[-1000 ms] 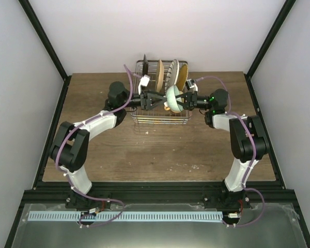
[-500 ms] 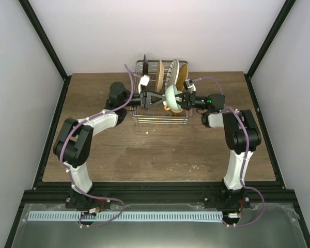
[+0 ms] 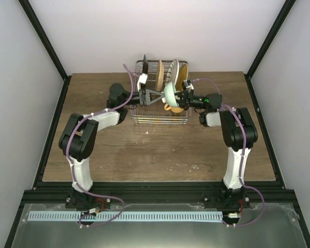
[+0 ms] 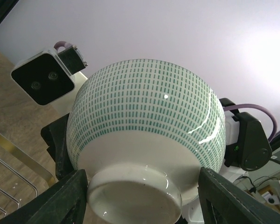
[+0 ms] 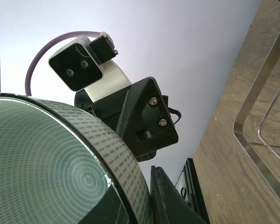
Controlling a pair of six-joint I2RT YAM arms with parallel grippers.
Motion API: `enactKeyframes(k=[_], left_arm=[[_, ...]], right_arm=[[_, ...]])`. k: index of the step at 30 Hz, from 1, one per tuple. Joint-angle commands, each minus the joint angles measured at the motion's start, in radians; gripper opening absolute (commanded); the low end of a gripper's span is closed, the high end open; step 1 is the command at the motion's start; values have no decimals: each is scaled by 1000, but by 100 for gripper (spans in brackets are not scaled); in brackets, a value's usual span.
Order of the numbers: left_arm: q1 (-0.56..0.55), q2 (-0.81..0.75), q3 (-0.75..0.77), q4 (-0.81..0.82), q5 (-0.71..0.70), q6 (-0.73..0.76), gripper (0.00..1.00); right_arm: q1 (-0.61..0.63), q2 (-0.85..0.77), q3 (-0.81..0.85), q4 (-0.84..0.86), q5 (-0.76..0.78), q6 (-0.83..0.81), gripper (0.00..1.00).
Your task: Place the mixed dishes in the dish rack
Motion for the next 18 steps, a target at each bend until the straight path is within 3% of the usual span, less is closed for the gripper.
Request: enactKeyframes(k=[1,11,18], left_arm=[[-35,-2,42,152,101,-62,67],[-35,-23,38,105,112,-26,86],[-35,-41,24,46,111,24,90]], right_arm=[[16,24,42,223,89,12,1],[16,66,69,236,119,28,1],[16,74,90,232,123,25,1]])
